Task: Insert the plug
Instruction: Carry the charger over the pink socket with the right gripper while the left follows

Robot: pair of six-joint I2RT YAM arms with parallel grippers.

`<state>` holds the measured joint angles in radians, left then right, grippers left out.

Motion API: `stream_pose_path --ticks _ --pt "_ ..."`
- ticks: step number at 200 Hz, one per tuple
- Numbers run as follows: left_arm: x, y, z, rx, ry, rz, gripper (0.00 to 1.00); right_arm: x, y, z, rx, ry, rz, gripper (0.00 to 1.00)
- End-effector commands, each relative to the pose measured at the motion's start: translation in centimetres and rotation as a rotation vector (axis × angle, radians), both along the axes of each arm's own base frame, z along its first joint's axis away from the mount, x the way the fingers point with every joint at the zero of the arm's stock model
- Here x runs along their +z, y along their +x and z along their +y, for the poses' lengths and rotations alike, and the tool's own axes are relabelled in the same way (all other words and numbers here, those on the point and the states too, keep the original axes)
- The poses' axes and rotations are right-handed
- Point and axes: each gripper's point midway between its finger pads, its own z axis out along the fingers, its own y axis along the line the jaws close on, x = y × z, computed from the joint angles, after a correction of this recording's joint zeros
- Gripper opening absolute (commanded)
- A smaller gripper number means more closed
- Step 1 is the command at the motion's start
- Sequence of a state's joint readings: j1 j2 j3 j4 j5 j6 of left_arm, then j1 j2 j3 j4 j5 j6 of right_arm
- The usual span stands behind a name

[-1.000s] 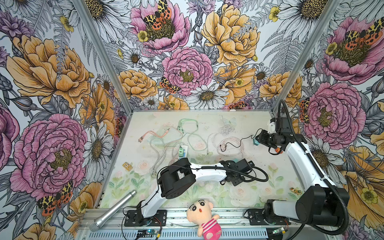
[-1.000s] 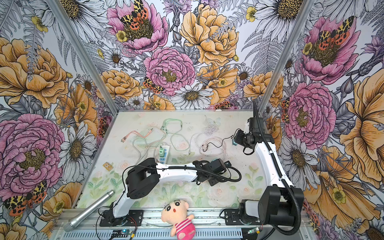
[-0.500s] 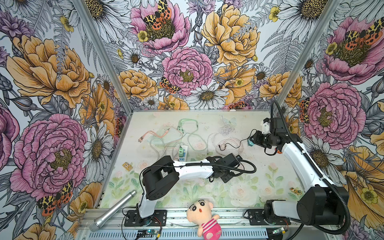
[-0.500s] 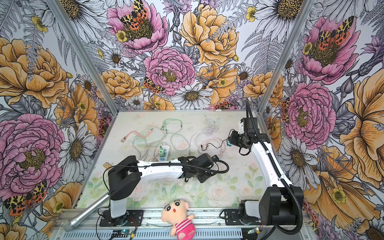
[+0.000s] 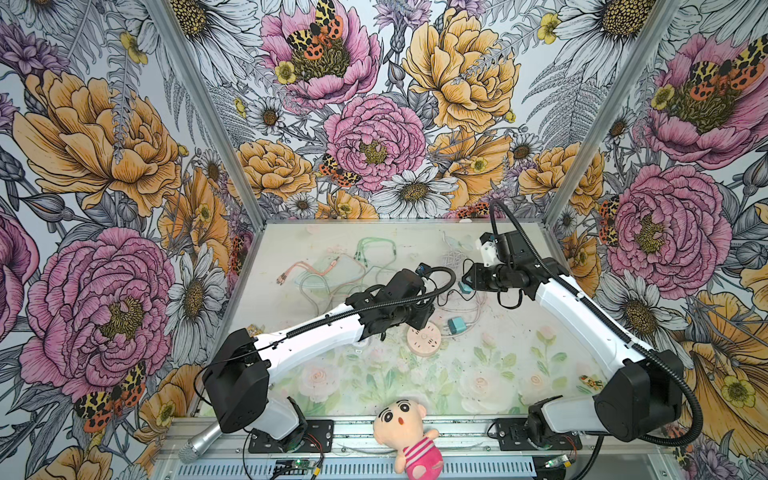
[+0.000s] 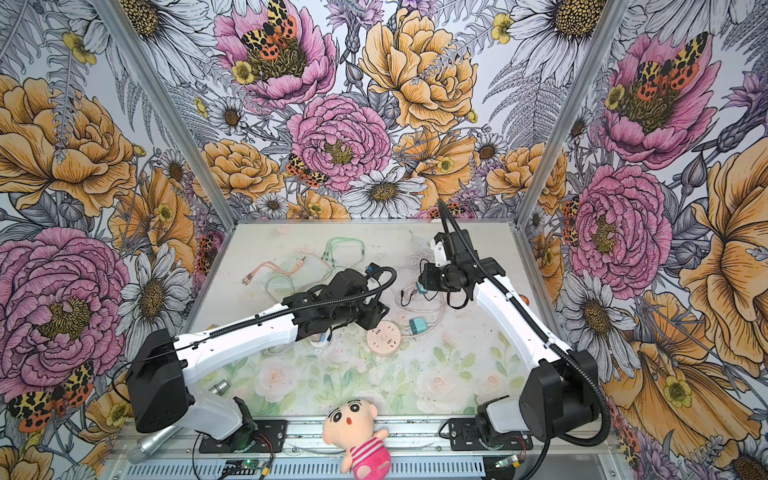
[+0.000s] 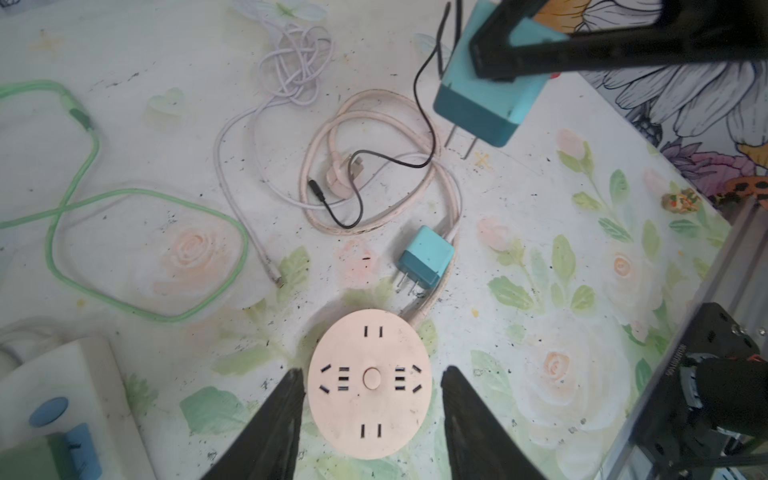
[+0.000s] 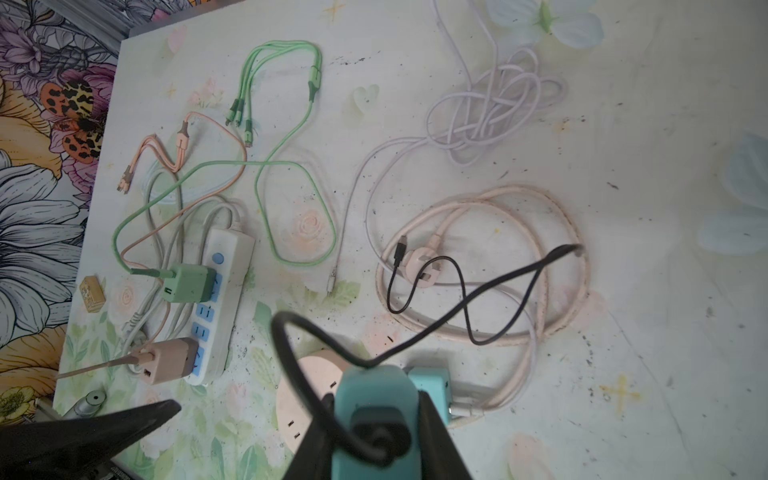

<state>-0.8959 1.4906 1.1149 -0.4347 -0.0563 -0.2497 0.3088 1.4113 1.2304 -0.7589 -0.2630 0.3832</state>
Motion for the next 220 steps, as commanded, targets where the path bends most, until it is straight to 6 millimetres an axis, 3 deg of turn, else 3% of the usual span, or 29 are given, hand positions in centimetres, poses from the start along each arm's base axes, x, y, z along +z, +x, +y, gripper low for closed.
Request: stream_pose_path --ticks 1,32,83,124,155,198,220 --pt "0.1 1.1 2.1 0.128 -0.034 0.036 0.55 1.4 0.7 2.2 0.071 0.011 -0.049 0.0" --pt "-1.1 2.4 4.4 0.224 -0.061 0.073 0.54 0.4 0.3 4.3 0.132 -0.045 -0.053 0.0" --pt "0.1 3.9 7.3 0.309 -0.125 0.058 0.54 -3.0 -1.7 6.6 0.242 -0.158 -0.056 0.0" --pt "0.6 3.8 8.1 0.319 -0.119 0.028 0.55 -4.9 -3.3 7.1 0.296 -0.152 -0.138 0.0" --pt "0.8 3.9 8.3 0.329 -0.119 0.02 0.55 -6.2 -4.8 9.0 0.356 -0.139 -0.16 0.0" --pt "1.1 4.1 8.2 0.33 -0.122 0.013 0.56 -6.6 -5.2 10.2 0.391 -0.137 -0.208 0.0" --pt "1.1 4.0 8.2 0.33 -0.124 0.013 0.56 -7.3 -5.2 9.9 0.384 -0.164 -0.236 0.0"
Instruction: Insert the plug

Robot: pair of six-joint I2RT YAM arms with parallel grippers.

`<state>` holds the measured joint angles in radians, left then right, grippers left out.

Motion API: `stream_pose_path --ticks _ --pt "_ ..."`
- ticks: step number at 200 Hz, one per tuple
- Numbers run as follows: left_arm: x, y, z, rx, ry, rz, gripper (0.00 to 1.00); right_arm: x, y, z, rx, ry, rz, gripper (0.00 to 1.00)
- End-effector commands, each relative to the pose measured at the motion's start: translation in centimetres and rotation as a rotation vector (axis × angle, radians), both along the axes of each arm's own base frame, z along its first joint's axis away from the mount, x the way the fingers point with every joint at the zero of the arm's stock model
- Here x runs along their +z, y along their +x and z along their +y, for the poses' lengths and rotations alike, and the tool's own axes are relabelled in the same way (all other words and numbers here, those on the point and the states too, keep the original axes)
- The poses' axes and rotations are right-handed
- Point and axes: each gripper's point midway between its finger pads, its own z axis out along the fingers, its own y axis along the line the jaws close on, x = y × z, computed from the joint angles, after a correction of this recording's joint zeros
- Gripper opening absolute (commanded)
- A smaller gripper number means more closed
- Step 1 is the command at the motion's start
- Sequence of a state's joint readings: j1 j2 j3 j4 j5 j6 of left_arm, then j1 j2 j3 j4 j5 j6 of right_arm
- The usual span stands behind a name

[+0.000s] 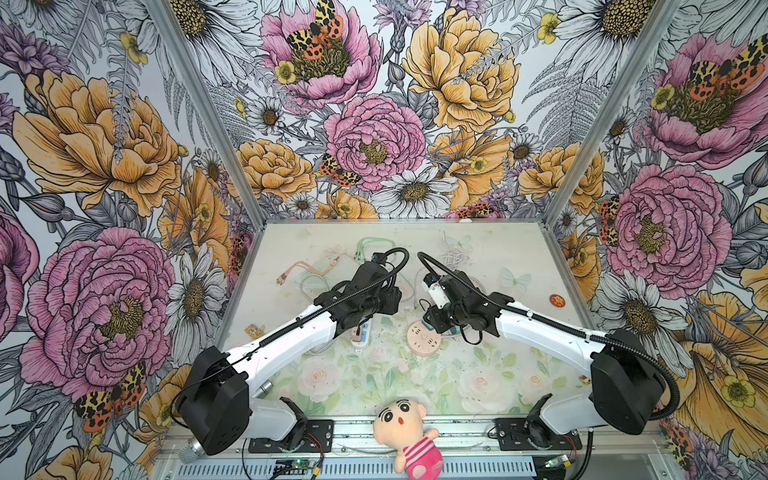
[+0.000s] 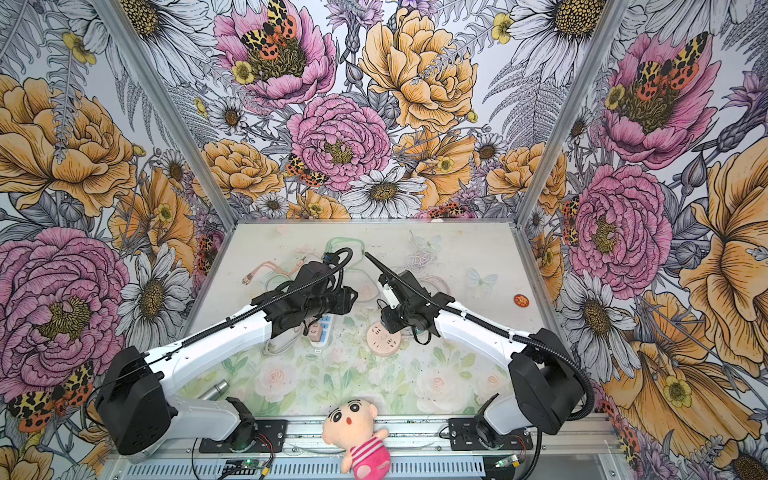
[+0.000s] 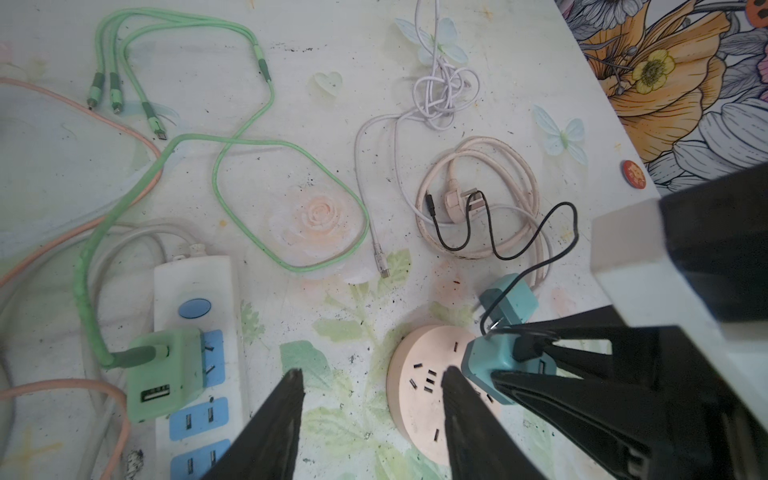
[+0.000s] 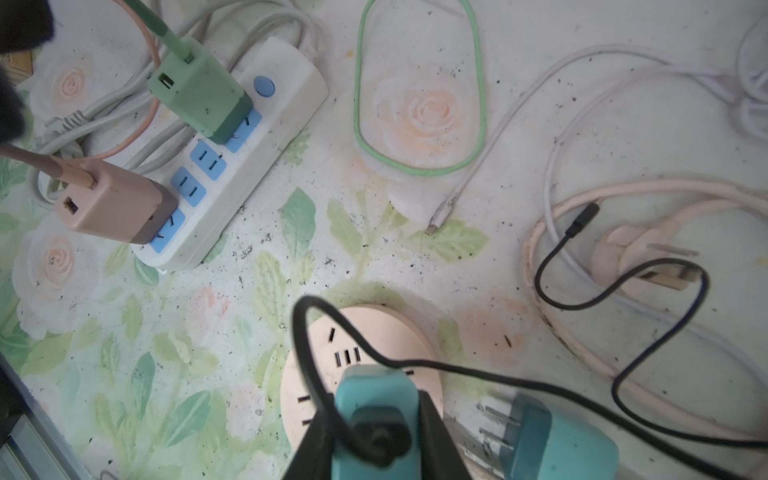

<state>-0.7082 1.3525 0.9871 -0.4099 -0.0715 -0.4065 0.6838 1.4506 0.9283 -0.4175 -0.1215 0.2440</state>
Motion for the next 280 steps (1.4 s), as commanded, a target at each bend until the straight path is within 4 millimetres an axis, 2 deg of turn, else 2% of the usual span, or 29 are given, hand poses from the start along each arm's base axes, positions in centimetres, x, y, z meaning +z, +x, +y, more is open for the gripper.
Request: stream_pose_path --ticks 1,46,133,187,245,280 --pt "0.8 0.5 0.4 0.028 -0.013 -0.032 0.56 1.4 1.1 0.1 -0.007 0.019 -0.118 0.0" --pt "1.1 0.4 0.5 0.03 -0.02 -0.039 0.56 0.1 1.2 -0.9 -0.031 -0.028 -0.121 0.0" --pt "2.0 0.1 0.6 0.026 -0.027 -0.062 0.59 -1.9 1.5 -0.4 -0.039 -0.017 -0.105 0.0" --pt "1.7 0.0 0.5 0.027 -0.024 -0.056 0.59 -3.1 0.4 -1.6 -0.051 -0.042 -0.09 0.0" --pt "1.4 0.0 0.1 0.02 -0.017 -0.051 0.6 -1.5 -0.1 -2.0 -0.043 -0.031 -0.109 0.0" --pt "1.3 0.0 0.1 0.022 -0.011 -0.052 0.59 -2.6 -0.2 -1.8 -0.018 -0.053 -0.086 0.0"
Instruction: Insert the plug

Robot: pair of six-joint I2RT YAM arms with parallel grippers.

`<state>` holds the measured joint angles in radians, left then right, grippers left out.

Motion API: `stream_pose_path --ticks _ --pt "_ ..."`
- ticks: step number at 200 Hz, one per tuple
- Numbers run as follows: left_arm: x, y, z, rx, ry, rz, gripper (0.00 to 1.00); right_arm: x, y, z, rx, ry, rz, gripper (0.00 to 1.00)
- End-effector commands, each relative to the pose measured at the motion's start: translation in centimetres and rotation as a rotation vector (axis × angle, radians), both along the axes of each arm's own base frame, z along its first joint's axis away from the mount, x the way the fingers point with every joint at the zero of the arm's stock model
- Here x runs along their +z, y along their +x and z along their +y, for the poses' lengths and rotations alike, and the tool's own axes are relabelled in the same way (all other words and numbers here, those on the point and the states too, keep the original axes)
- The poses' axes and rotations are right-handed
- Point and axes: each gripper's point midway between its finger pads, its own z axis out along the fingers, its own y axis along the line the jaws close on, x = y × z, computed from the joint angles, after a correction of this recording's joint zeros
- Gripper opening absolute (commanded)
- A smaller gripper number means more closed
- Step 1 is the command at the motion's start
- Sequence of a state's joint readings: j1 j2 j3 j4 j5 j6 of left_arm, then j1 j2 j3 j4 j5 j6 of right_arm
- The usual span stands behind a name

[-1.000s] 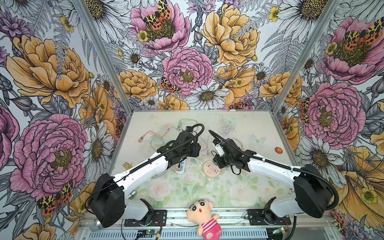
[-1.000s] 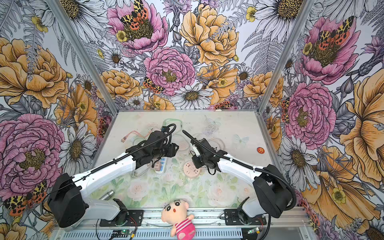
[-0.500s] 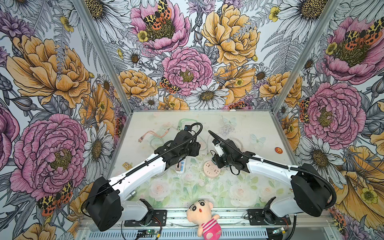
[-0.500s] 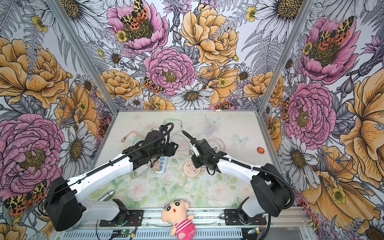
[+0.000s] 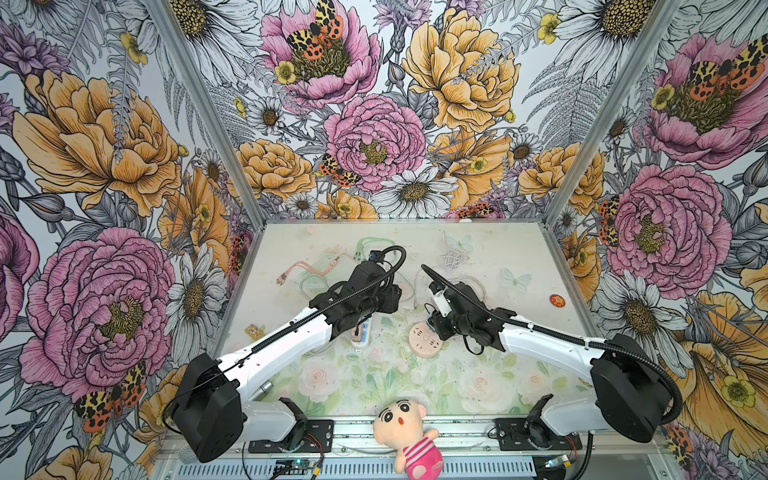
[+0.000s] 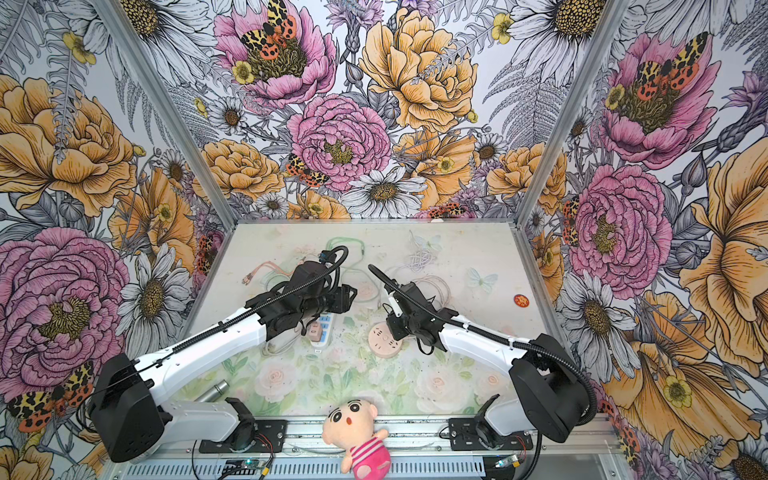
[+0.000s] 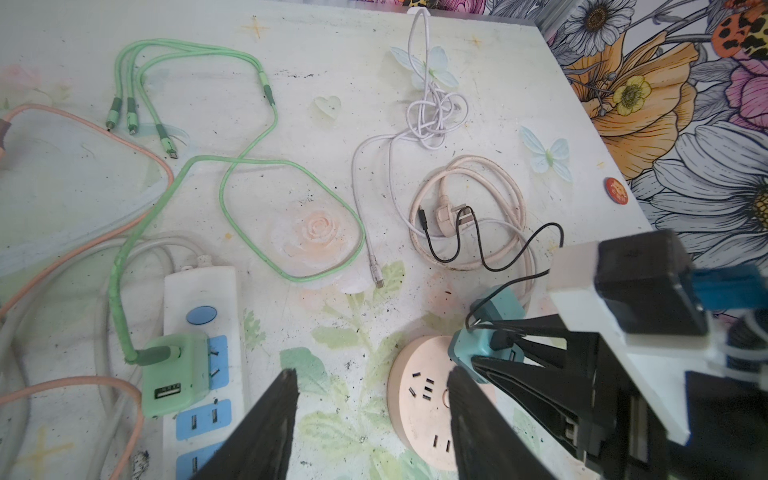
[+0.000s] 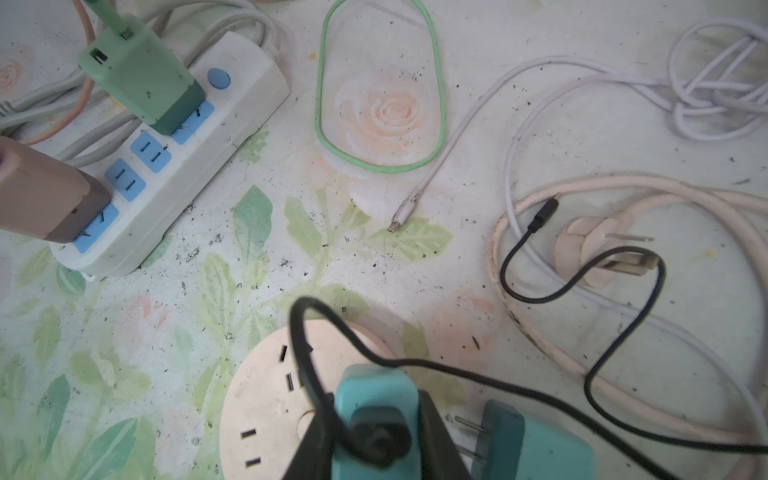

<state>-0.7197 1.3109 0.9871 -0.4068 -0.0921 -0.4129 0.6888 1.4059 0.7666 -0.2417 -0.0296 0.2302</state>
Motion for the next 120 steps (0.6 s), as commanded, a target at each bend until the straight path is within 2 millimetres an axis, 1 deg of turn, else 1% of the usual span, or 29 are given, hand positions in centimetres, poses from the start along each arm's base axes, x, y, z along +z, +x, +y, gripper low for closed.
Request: stream_pose_path --ticks 1,27,59,88,120 --pt "-0.3 0.3 0.1 0.016 0.013 -0.013 0.59 -0.4 -0.4 -0.1 0.023 -0.03 0.013 0.0" --pt "-0.2 0.1 0.1 0.013 0.014 -0.017 0.59 -1.3 -0.5 0.2 0.063 -0.055 0.023 0.0" --pt "-0.2 0.0 0.4 0.017 0.023 -0.02 0.59 -1.7 -0.8 -0.2 0.099 -0.095 0.002 0.0" --pt "-0.1 0.1 0.3 0.016 0.024 -0.023 0.6 -1.4 -1.4 0.3 0.145 -0.068 -0.003 0.0" --pt "0.1 0.0 0.3 0.011 0.024 -0.027 0.6 -2.1 -1.8 0.5 0.136 -0.063 0.031 0.0"
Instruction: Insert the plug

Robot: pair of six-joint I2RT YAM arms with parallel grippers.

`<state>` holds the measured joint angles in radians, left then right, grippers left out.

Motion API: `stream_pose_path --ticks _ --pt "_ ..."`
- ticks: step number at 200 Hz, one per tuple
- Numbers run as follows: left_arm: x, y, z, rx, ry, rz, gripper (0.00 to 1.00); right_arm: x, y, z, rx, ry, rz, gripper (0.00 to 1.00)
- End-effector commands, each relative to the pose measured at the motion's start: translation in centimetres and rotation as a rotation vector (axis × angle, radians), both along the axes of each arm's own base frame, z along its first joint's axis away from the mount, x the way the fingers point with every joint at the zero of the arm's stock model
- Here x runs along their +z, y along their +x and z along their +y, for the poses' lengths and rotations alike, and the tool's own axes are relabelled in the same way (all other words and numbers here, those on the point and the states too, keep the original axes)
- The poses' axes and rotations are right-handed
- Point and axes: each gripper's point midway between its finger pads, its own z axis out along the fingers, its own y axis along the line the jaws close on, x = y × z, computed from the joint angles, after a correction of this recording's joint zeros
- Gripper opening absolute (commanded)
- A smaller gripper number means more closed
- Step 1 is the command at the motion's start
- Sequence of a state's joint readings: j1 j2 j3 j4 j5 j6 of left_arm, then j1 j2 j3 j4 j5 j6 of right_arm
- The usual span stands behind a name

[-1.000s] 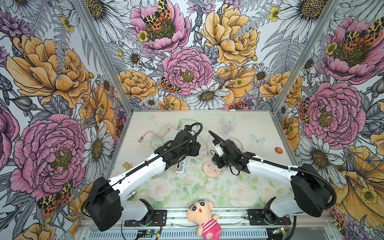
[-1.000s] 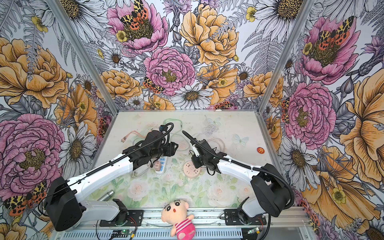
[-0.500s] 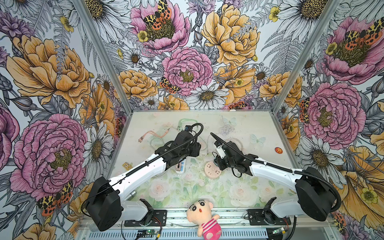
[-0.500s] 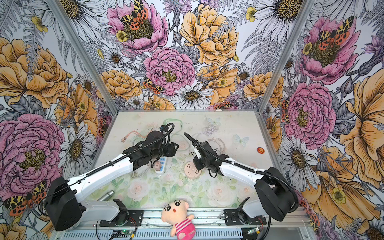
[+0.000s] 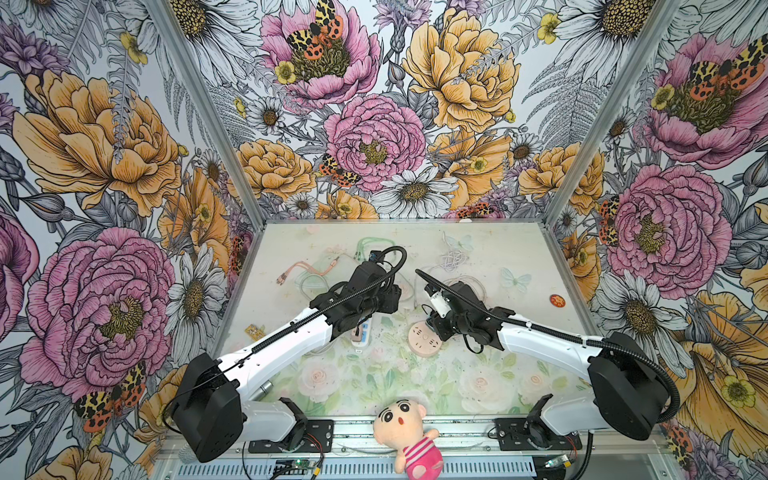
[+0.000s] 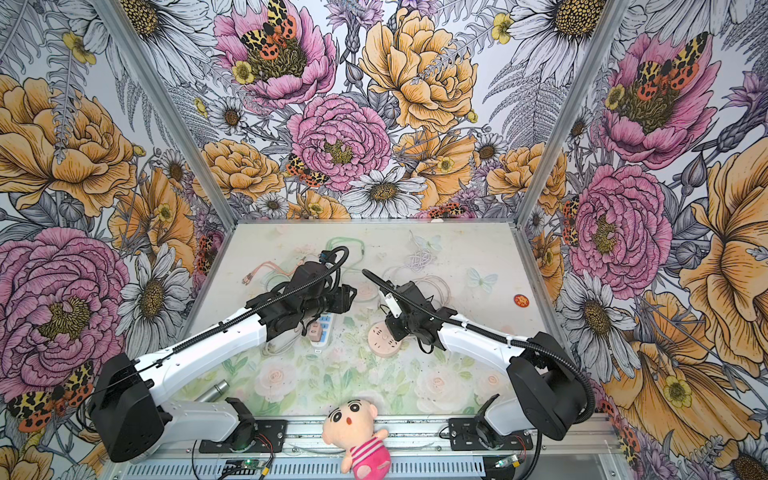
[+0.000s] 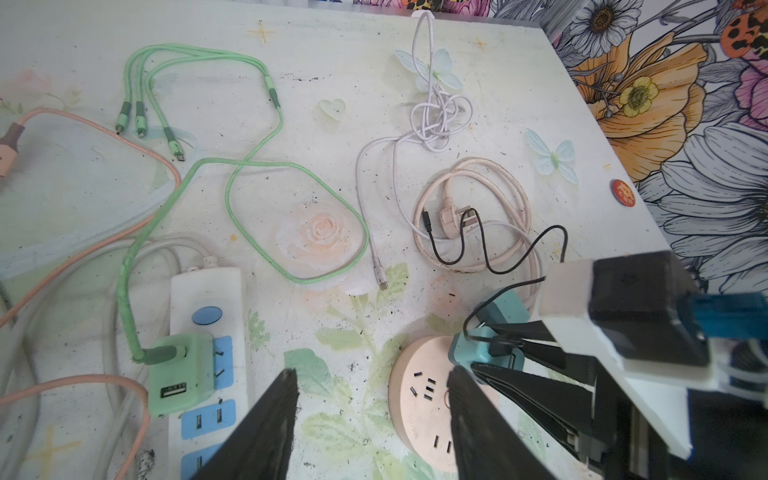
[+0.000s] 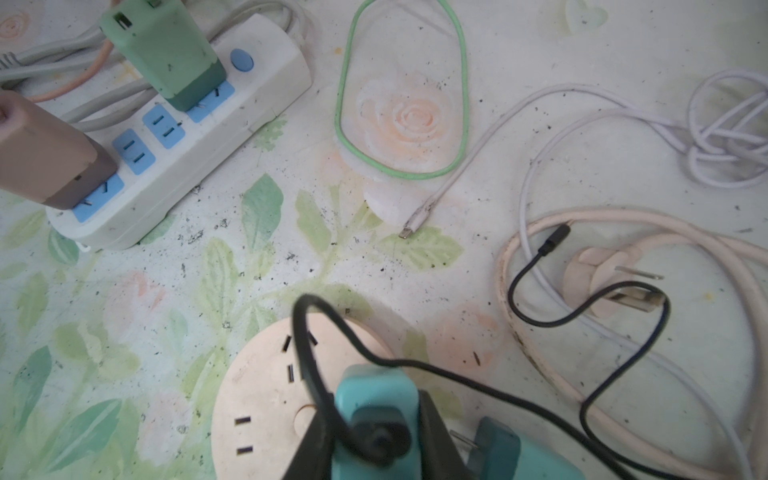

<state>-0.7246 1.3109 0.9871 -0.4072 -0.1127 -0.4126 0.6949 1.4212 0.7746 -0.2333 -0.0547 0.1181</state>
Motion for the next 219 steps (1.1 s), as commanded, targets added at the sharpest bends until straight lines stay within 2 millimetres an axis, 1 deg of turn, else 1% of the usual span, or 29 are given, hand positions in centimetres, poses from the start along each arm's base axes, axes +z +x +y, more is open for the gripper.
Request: stream_pose_path --ticks 1,22,62,75,82,85,96,121,153,183,219 --pt "0.0 -0.1 0.1 0.001 0.013 -0.019 0.6 -2.1 -1.6 -0.3 0.024 -0.031 0.069 0.0" --pt "0.1 -0.2 0.2 0.001 0.012 -0.021 0.6 -2.6 -2.1 -0.2 0.004 -0.028 0.091 0.0" --pt "0.1 -0.4 0.1 -0.005 0.008 -0.023 0.6 -3.0 -3.1 0.9 0.0 0.0 0.08 0.0" --pt "0.2 -0.6 0.0 -0.01 0.009 -0.025 0.6 -3.4 -3.2 1.0 -0.004 -0.016 0.081 0.0" --pt "0.2 -0.7 -0.1 -0.013 0.009 -0.026 0.59 -3.7 -3.0 0.7 -0.017 -0.032 0.075 0.0" --pt "0.2 -0.8 -0.1 -0.014 0.009 -0.027 0.59 -3.8 -3.6 1.2 0.001 -0.04 0.074 0.0" --pt "0.2 -1.0 -0.2 -0.022 0.01 -0.026 0.59 -4.1 -3.7 1.3 -0.005 -0.06 0.069 0.0" --pt "0.0 -1.5 -0.2 -0.02 0.008 -0.025 0.59 -5.3 -3.7 0.8 -0.041 -0.115 0.063 0.0" --pt "0.0 -1.9 0.6 0.003 -0.002 -0.027 0.59 -6.8 -3.9 0.1 -0.085 -0.201 0.048 0.0" --pt "0.2 -2.0 1.3 0.033 -0.008 -0.036 0.6 -8.5 -4.7 -0.2 -0.105 -0.192 0.083 0.0" --pt "0.2 -2.1 1.4 0.039 -0.012 -0.032 0.6 -10.1 -5.5 -0.8 -0.129 -0.201 0.12 0.0"
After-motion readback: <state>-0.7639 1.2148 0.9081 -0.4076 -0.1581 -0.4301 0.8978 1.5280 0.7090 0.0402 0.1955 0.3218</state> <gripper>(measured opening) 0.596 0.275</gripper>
